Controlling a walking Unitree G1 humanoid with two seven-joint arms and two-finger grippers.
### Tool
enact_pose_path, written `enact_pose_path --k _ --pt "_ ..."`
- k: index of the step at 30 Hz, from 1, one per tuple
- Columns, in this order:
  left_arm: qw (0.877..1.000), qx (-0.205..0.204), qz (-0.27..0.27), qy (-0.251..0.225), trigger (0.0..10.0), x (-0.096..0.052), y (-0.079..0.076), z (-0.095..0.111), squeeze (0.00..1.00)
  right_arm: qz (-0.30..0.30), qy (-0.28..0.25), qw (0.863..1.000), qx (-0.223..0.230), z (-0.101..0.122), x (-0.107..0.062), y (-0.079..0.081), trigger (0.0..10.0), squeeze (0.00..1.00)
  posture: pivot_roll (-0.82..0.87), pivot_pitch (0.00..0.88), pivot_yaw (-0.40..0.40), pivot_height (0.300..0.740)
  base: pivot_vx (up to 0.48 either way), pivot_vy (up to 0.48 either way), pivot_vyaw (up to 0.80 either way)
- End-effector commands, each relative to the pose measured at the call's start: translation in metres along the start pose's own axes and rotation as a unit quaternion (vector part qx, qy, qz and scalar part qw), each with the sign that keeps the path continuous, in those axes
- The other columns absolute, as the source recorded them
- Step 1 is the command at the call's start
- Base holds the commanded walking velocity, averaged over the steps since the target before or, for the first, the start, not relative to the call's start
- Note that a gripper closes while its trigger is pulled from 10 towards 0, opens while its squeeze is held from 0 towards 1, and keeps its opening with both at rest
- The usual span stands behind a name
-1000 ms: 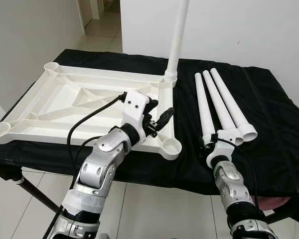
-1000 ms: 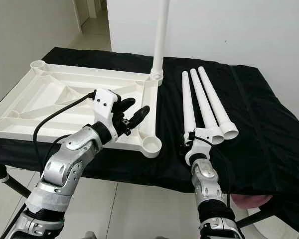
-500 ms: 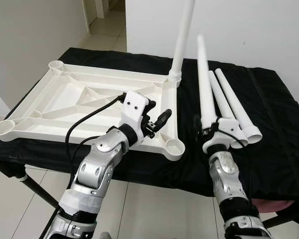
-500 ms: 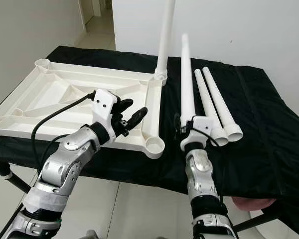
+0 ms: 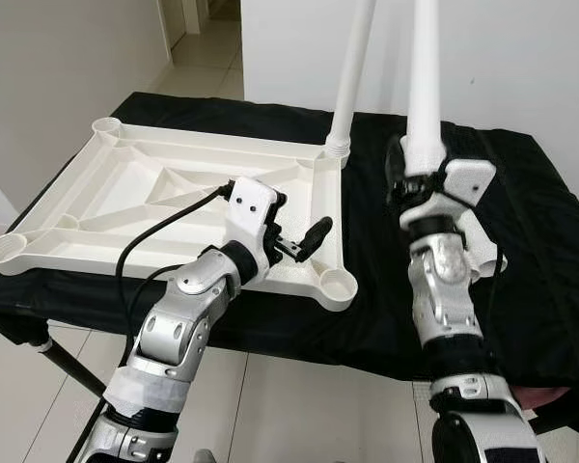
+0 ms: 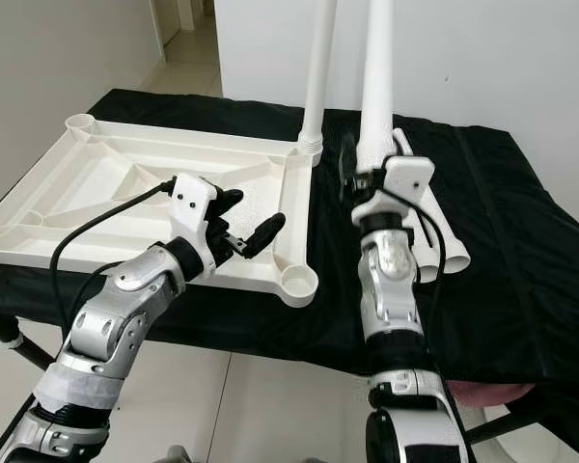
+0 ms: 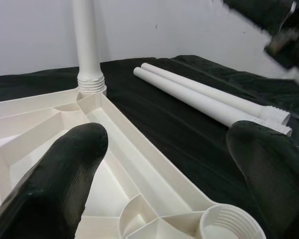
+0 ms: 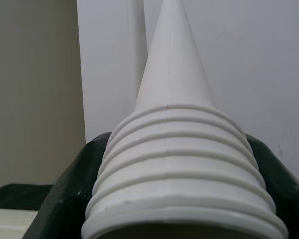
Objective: Building children table
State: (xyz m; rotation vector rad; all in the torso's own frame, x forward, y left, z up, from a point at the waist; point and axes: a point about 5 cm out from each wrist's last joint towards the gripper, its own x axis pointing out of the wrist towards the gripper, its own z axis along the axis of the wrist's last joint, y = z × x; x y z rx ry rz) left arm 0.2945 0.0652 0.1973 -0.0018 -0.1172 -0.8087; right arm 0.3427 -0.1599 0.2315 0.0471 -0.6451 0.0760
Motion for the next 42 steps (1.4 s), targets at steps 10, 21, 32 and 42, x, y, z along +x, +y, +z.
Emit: enact_pose_path --k 10,21,32,42 --pt "0.998 -0.051 -0.026 0.002 10.0 -0.008 0.02 0.011 0.0 0.091 -0.079 0.992 -0.024 0.028 0.012 0.025 10.0 0.0 -0.03 0.0 0.024 0.74 0.0 0.0 0.0" --pt "0.992 -0.112 -0.053 -0.006 10.0 -0.016 0.042 0.024 0.0 0.165 -0.045 0.985 -0.03 0.018 -0.006 0.036 10.0 0.0 -0.03 0.0 0.023 0.74 0.0 0.0 0.0" --pt "0.976 -0.194 -0.097 -0.01 10.0 0.001 0.035 0.036 0.0 0.229 0.037 0.972 -0.036 -0.012 -0.051 0.043 10.0 0.0 -0.04 0.0 0.012 0.74 0.0 0.0 0.0" --pt "0.947 -0.285 -0.145 -0.021 10.0 0.015 0.031 0.048 0.0 0.257 0.057 0.964 -0.029 -0.016 -0.068 0.053 10.0 0.0 -0.07 0.0 0.026 0.74 0.0 0.0 0.0"
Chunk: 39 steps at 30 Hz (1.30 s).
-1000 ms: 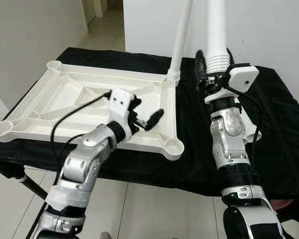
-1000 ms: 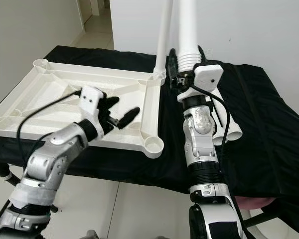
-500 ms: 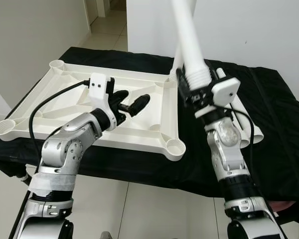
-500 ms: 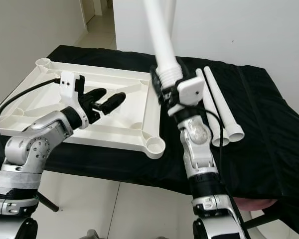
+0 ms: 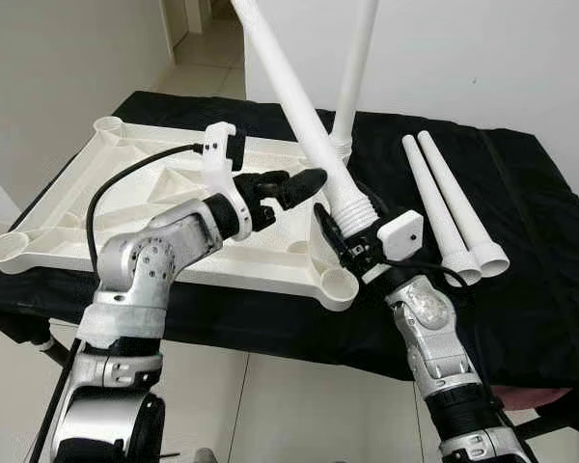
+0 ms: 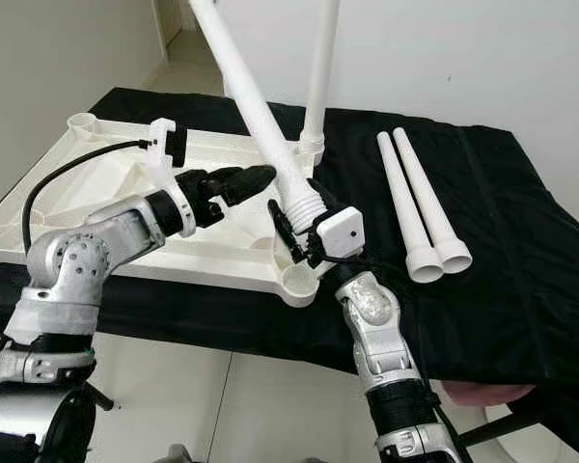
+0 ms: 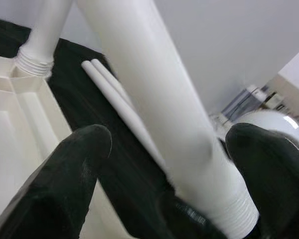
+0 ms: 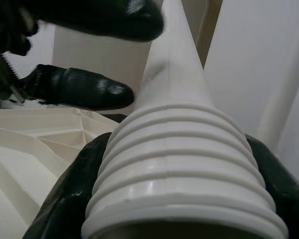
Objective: Building children table
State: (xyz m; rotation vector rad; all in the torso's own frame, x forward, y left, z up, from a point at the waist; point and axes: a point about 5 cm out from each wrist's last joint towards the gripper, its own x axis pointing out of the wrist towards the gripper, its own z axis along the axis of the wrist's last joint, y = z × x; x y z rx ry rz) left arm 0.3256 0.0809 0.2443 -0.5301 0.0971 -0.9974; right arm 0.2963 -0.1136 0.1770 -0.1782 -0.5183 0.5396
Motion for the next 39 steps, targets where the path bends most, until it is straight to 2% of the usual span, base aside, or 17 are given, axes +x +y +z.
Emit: enact_pose_path --k 1,3,10,11,13,15,17,18,21,30,39 --pt "0.998 -0.012 -0.06 0.003 10.0 0.001 -0.006 0.001 0.0 0.009 -0.006 1.0 -0.002 0.003 0.001 0.003 10.0 0.0 -0.07 0.0 0.026 0.74 0.0 0.0 0.0" --pt "0.997 -0.032 -0.068 0.008 10.0 0.005 -0.005 0.003 0.0 0.017 -0.007 1.0 -0.005 0.004 0.0 0.007 10.0 0.0 -0.08 0.0 0.032 0.74 0.0 0.0 0.0" --pt "0.996 -0.061 -0.059 0.022 10.0 0.012 -0.002 0.0 0.0 0.036 -0.012 0.999 -0.017 0.008 -0.001 0.017 10.0 0.0 -0.09 0.0 0.039 0.74 0.0 0.0 0.0" --pt "0.996 -0.079 -0.044 0.021 10.0 0.013 0.002 0.004 0.0 0.046 -0.01 0.999 -0.021 0.007 -0.004 0.024 10.0 0.0 -0.09 0.0 0.039 0.74 0.0 0.0 0.0" --pt "0.996 -0.088 -0.021 0.021 10.0 0.014 0.008 0.006 0.0 0.05 -0.007 0.998 -0.024 0.006 -0.008 0.028 10.0 0.0 -0.09 0.0 0.039 0.74 0.0 0.0 0.0" --pt "0.995 -0.093 0.001 0.023 10.0 0.015 0.014 0.008 0.0 0.05 -0.005 0.998 -0.028 0.005 -0.011 0.031 10.0 0.0 -0.09 0.0 0.039 0.74 0.0 0.0 0.0" --pt "0.995 -0.094 0.001 0.024 10.0 0.015 0.014 0.008 0.0 0.05 -0.005 0.998 -0.028 0.005 -0.011 0.031 10.0 0.0 -0.09 0.0 0.039 0.74 0.0 0.0 0.0" --pt "0.993 -0.113 0.021 0.018 10.0 0.013 0.021 0.013 0.0 0.044 0.002 0.999 -0.029 0.003 -0.016 0.032 10.0 0.0 -0.09 0.0 0.038 0.74 0.0 0.0 0.0" --pt "0.99 -0.135 0.041 0.009 10.0 0.01 0.028 0.021 0.0 0.038 0.011 0.999 -0.033 0.0 -0.023 0.034 10.0 0.0 -0.09 0.0 0.04 0.74 0.0 0.0 0.0" --pt "0.988 -0.147 0.052 0.003 10.0 0.003 0.034 0.036 0.0 0.021 0.026 0.998 -0.045 -0.004 -0.037 0.034 10.0 0.0 -0.08 0.0 0.046 0.74 0.0 0.0 0.0" --pt "0.985 -0.157 0.063 0.019 10.0 0.009 0.034 0.033 0.0 0.029 0.023 0.998 -0.059 -0.003 -0.035 0.034 10.0 0.0 -0.08 0.0 0.047 0.74 0.0 0.0 0.0"
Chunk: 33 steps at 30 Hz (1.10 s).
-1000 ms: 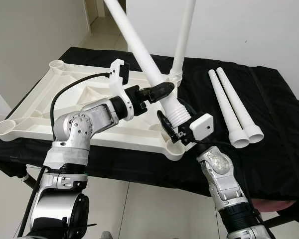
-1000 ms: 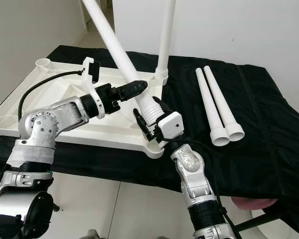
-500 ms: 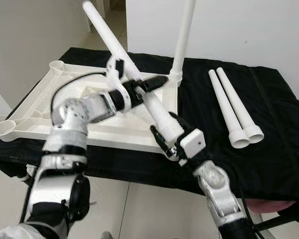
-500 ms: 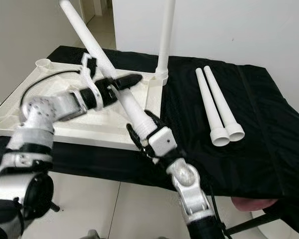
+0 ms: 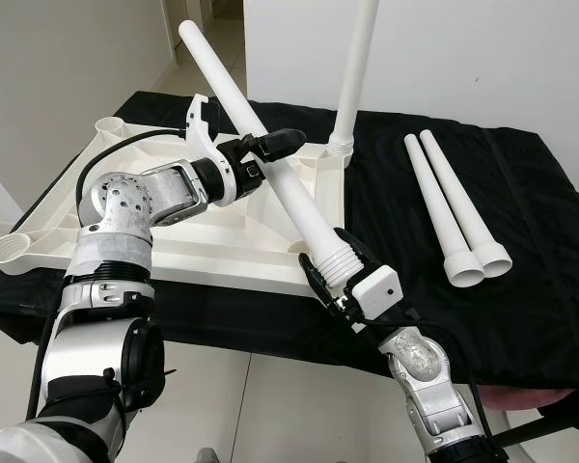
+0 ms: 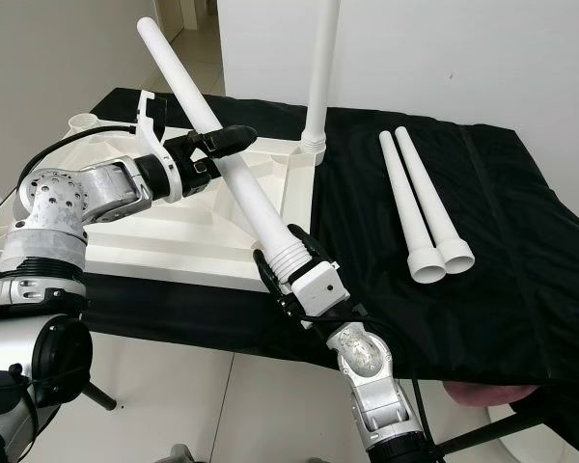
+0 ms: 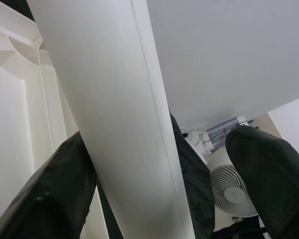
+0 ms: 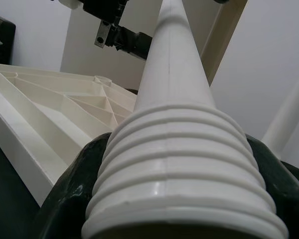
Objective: Building children table
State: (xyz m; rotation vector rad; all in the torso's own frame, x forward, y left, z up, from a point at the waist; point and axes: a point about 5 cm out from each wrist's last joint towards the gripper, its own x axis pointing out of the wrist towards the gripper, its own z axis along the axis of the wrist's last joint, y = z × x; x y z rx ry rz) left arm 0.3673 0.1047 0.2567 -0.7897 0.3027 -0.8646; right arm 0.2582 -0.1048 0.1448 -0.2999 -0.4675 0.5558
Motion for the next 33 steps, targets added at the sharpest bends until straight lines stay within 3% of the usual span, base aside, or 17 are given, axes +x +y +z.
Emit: enact_pose_path --k 1,3,4,5,6,28,29,30,33 --pt "1.0 -0.002 0.001 0.01 10.0 0.004 -0.003 0.0 0.0 0.003 -0.014 1.0 -0.013 0.005 0.001 0.0 10.0 0.0 -0.08 0.0 0.047 0.74 0.0 0.0 0.0" --pt "1.0 -0.002 0.0 0.012 10.0 0.004 -0.003 -0.001 0.0 0.004 -0.015 1.0 -0.014 0.005 0.001 0.0 10.0 0.0 -0.09 0.0 0.047 0.74 0.0 0.0 0.0" --pt "1.0 -0.003 -0.001 0.011 4.0 0.004 -0.004 0.0 0.0 0.005 -0.015 1.0 -0.017 0.005 0.001 0.0 10.0 0.0 -0.08 0.0 0.047 0.74 0.0 0.0 0.0" --pt "1.0 -0.003 -0.001 0.011 4.0 0.004 -0.004 0.0 0.0 0.005 -0.015 1.0 -0.017 0.005 0.001 0.0 10.0 0.0 -0.08 0.0 0.047 0.74 0.0 0.0 0.0" --pt "1.0 -0.003 -0.002 0.009 0.0 0.003 -0.004 0.0 0.0 0.008 -0.015 1.0 -0.019 0.005 0.001 0.001 10.0 0.0 -0.08 0.0 0.047 0.74 0.0 0.0 0.0" --pt "1.0 -0.016 0.004 0.002 0.0 0.0 -0.002 0.007 0.0 0.018 -0.018 0.999 -0.025 0.002 0.003 0.004 10.0 0.0 -0.06 0.0 0.04 0.74 0.0 0.0 0.0" --pt "1.0 -0.016 0.005 0.007 10.0 0.0 -0.002 0.007 0.0 0.013 -0.016 1.0 -0.017 0.001 0.003 0.004 10.0 0.02 -0.06 0.0 0.04 0.74 0.0 0.0 0.0" --pt "1.0 -0.017 0.006 0.006 10.0 0.0 -0.002 0.008 0.0 0.01 -0.014 1.0 -0.006 0.0 0.002 0.003 10.0 1.0 -0.06 0.0 0.039 0.74 0.0 0.0 0.0" --pt "1.0 -0.022 0.007 0.001 10.0 -0.001 -0.001 0.01 0.0 0.009 -0.012 1.0 0.008 0.0 0.001 0.003 10.0 1.0 -0.06 0.0 0.037 0.74 0.0 0.0 0.0"
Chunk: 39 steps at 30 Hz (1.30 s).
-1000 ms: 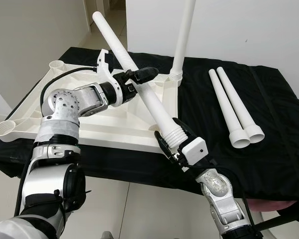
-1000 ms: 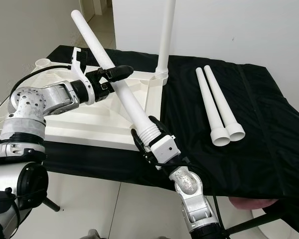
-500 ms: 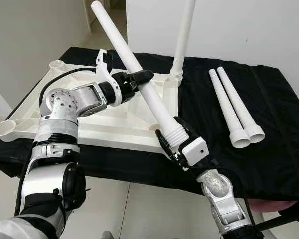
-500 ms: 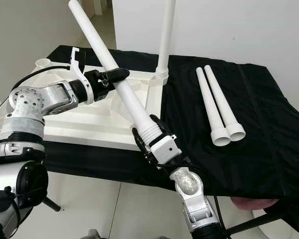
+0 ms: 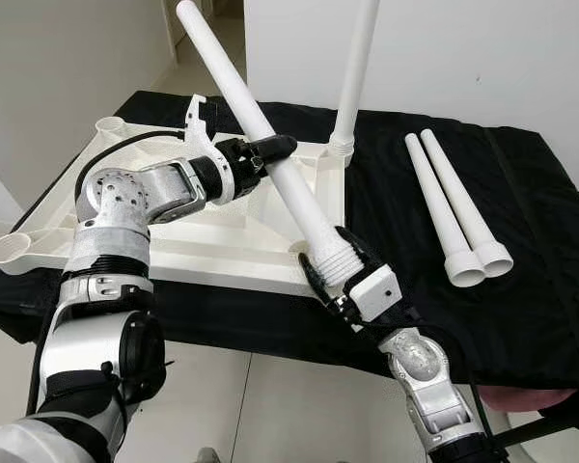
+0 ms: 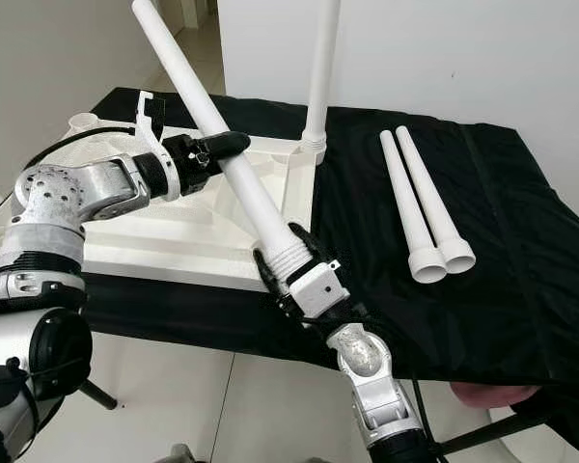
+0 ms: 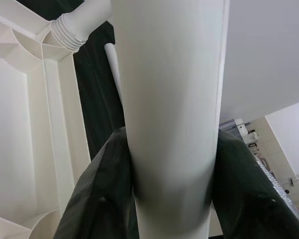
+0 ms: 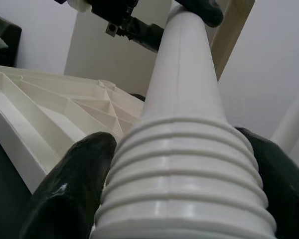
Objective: Building children table
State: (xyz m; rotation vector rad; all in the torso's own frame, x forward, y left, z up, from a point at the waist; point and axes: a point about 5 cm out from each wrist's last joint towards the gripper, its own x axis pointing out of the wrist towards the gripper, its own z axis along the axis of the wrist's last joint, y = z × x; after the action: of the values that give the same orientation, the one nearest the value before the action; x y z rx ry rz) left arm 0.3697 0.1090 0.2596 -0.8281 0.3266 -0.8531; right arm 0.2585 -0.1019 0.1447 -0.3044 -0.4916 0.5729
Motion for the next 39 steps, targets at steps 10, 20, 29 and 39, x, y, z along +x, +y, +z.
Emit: enact_pose_path --k 10,20,29,39 --pt "1.0 0.001 0.018 -0.015 10.0 -0.003 0.002 0.012 0.0 -0.013 0.019 0.999 0.021 -0.004 -0.009 -0.003 10.0 1.0 -0.06 0.0 0.032 0.74 0.0 0.0 0.0" --pt "0.994 0.091 0.054 -0.036 10.0 -0.007 0.004 0.023 0.0 -0.053 0.064 0.991 0.103 -0.007 -0.017 -0.012 10.0 0.0 -0.08 0.0 0.032 0.74 0.0 0.0 0.0" --pt "0.97 0.219 0.07 -0.084 10.0 -0.009 -0.01 0.039 0.0 -0.04 0.117 0.987 0.101 -0.004 -0.011 -0.042 10.0 0.0 -0.09 0.0 0.034 0.74 0.0 0.0 0.0" --pt "0.934 0.33 0.065 -0.122 10.0 -0.002 -0.04 0.035 0.0 -0.04 0.119 0.988 0.087 0.011 0.013 -0.055 10.0 0.0 -0.07 0.0 0.026 0.74 0.0 0.0 0.0"
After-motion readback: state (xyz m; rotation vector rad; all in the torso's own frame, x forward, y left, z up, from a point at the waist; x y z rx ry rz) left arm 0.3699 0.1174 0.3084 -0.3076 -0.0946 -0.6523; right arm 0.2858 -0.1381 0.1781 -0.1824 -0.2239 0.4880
